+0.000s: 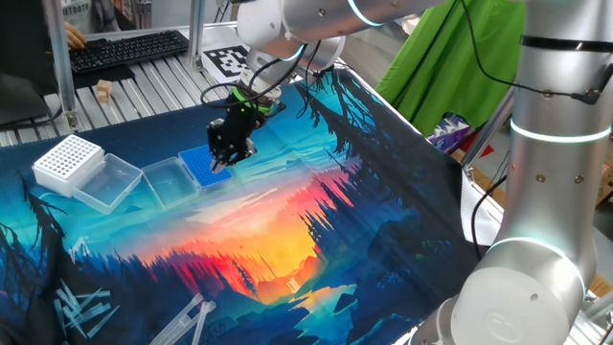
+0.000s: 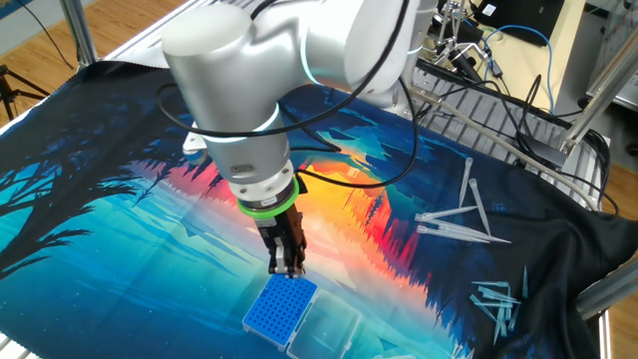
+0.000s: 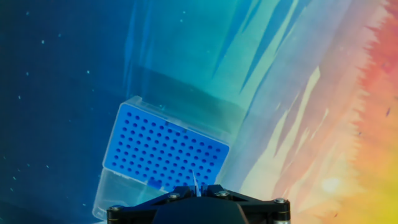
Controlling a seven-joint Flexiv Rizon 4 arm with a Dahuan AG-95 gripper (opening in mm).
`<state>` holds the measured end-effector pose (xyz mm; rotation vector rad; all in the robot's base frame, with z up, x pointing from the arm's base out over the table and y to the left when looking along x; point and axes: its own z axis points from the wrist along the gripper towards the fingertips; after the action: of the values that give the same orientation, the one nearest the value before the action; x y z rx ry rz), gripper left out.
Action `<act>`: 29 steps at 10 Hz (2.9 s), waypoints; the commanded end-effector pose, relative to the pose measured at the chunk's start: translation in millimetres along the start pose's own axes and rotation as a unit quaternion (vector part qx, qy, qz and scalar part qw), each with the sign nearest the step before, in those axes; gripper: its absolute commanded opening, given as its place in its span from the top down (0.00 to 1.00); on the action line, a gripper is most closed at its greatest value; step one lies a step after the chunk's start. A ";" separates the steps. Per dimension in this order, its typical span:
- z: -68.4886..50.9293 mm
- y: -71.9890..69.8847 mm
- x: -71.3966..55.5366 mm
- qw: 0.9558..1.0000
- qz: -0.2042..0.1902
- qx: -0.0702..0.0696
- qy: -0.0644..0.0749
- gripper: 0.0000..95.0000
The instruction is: Insert a small pipette tip into the holder for small pipette tips
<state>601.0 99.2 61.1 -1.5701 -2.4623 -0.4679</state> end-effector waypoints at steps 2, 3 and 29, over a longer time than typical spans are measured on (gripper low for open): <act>-1.7 1.5 -0.4 0.999 0.032 -0.014 0.011 1.00; -1.8 1.9 -0.5 0.999 0.038 -0.016 0.013 1.00; -3.3 10.0 -11.1 0.995 0.074 -0.028 0.063 1.00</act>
<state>614.1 92.5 62.2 -1.6777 -2.2402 -0.5950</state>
